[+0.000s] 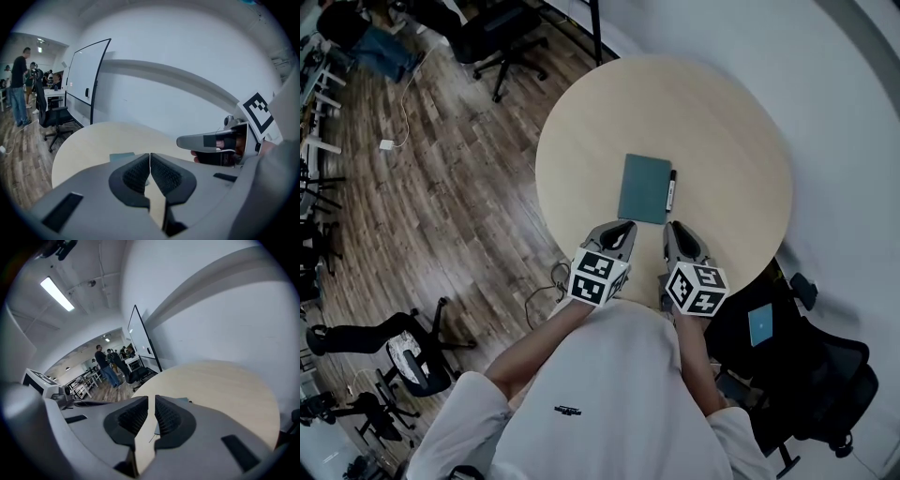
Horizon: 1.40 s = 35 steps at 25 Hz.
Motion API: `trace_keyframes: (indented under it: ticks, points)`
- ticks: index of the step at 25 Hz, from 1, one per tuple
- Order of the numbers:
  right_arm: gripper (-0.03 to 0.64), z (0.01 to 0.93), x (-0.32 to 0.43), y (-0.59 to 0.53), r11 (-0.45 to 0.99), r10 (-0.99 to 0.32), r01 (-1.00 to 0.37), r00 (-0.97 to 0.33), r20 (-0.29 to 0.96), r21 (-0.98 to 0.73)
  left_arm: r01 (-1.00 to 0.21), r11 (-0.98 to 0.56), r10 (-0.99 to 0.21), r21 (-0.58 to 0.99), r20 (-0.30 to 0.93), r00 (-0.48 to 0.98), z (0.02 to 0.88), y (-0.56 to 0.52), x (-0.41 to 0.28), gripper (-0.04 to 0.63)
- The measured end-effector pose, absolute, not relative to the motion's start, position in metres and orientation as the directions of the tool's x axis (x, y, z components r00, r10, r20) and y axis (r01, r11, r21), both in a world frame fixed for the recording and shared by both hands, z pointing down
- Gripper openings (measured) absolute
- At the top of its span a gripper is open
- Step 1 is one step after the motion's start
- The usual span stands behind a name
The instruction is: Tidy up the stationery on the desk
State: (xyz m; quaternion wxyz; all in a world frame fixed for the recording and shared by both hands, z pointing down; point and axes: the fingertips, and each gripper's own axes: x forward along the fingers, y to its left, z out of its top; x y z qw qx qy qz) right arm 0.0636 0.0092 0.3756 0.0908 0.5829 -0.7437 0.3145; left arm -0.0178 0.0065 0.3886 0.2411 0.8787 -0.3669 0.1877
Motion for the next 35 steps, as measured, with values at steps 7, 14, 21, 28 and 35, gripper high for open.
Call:
trace_keyframes:
  ticks: [7,14,21,28,35]
  points:
    - [0.069,0.336,0.065,0.023,0.172,-0.841,-0.931,-0.309,0.443,-0.322,-0.719,-0.645,-0.591,0.258,0.429,0.684,0.343,0.012,-0.013,0.025]
    - [0.069,0.324,0.068,0.040,0.204,-0.848,-0.936,-0.315,0.425,-0.287,-0.706,-0.671,-0.585,0.228,0.423,0.692,0.333,0.027,-0.009,0.025]
    - [0.069,0.316,0.073,0.041,0.214,-0.858,-0.938,-0.314,0.406,-0.273,-0.695,-0.684,-0.580,0.222,0.411,0.703,0.329,0.036,0.004,0.025]
    - [0.069,0.321,0.085,0.041,0.202,-0.859,-0.940,-0.304,0.412,-0.274,-0.687,-0.694,-0.577,0.217,0.403,0.710,0.326,0.031,0.015,0.025]
    - [0.069,0.322,0.081,0.033,0.214,-0.856,-0.935,-0.319,0.406,-0.284,-0.701,-0.680,-0.598,0.214,0.393,0.699,0.321,0.022,0.013,0.025]
